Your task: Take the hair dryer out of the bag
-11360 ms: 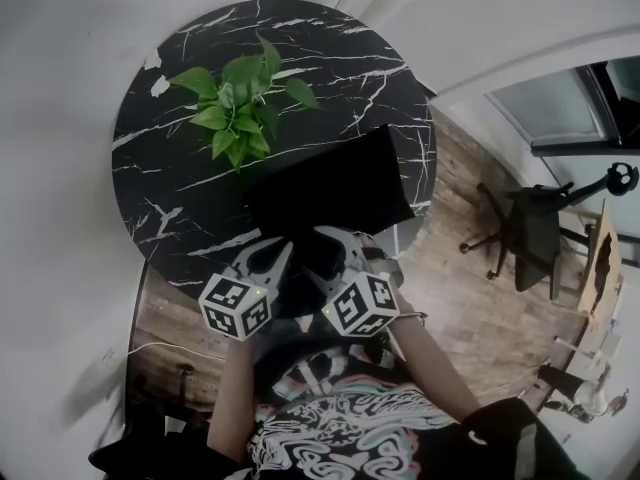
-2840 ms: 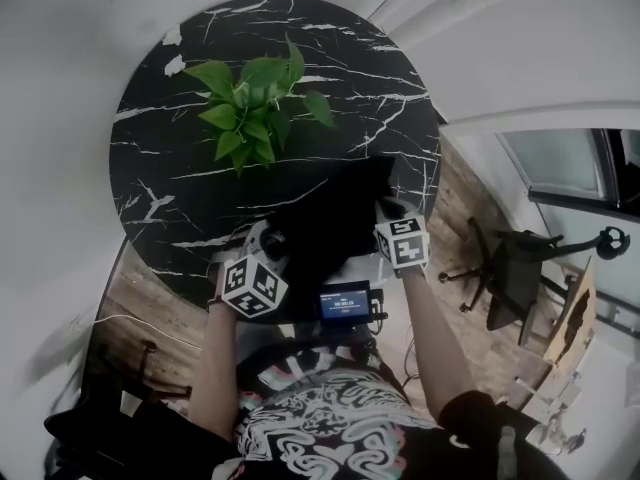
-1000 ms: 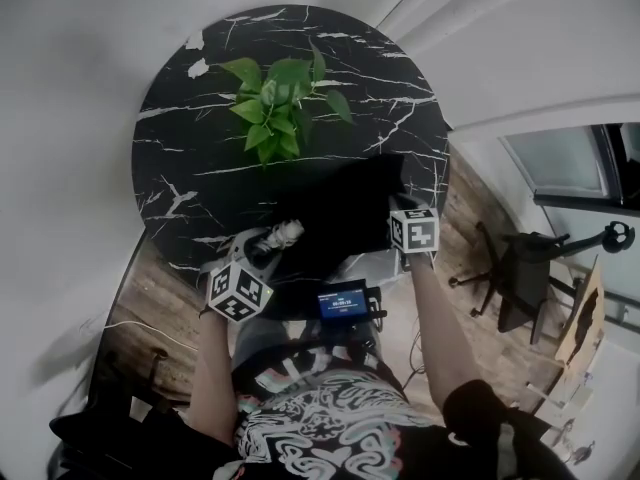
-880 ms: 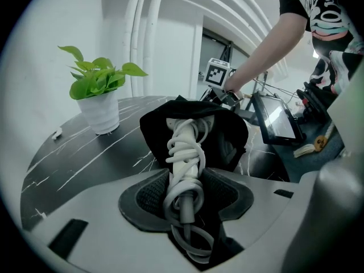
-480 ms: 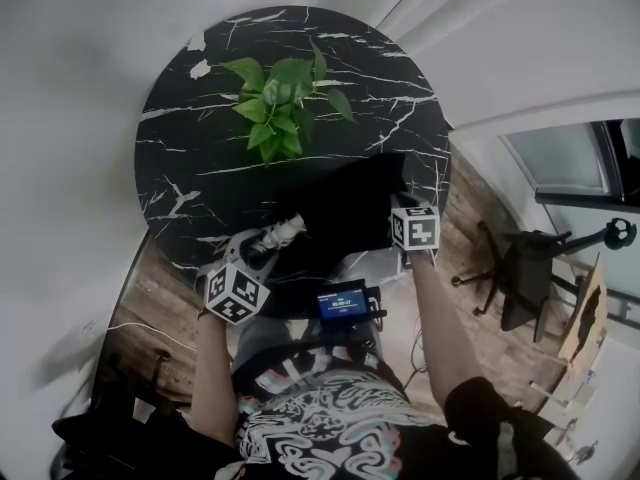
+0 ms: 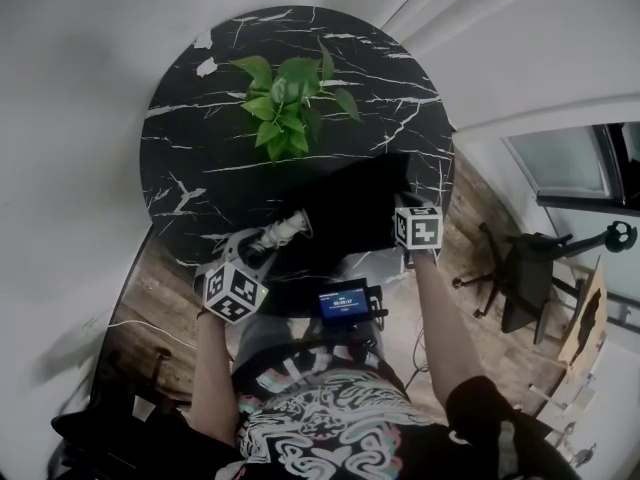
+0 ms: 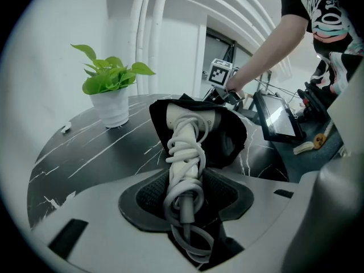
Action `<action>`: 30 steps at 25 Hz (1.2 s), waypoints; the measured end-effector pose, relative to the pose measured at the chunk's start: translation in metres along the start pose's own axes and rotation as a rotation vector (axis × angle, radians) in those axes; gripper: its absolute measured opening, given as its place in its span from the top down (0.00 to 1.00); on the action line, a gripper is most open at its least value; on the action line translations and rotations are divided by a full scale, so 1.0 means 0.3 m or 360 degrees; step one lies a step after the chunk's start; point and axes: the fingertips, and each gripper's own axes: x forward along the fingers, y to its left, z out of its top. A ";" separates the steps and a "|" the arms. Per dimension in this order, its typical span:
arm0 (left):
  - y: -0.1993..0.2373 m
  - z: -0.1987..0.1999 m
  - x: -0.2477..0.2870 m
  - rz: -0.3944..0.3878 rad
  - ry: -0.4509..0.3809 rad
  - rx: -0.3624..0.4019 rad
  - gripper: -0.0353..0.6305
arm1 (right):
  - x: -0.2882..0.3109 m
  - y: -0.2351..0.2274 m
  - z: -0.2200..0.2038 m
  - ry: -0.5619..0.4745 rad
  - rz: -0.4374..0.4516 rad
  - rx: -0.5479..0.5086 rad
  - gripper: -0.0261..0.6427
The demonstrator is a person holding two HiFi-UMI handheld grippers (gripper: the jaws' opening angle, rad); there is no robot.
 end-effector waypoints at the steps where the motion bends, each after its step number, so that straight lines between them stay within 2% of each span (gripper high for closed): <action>1: 0.000 -0.004 -0.003 0.0002 0.0001 -0.0002 0.66 | 0.000 -0.001 -0.001 -0.0001 -0.0002 0.0006 0.93; 30: 0.032 -0.093 -0.085 0.0061 0.0037 -0.0059 0.66 | 0.000 -0.002 -0.001 0.0008 -0.0033 0.0023 0.93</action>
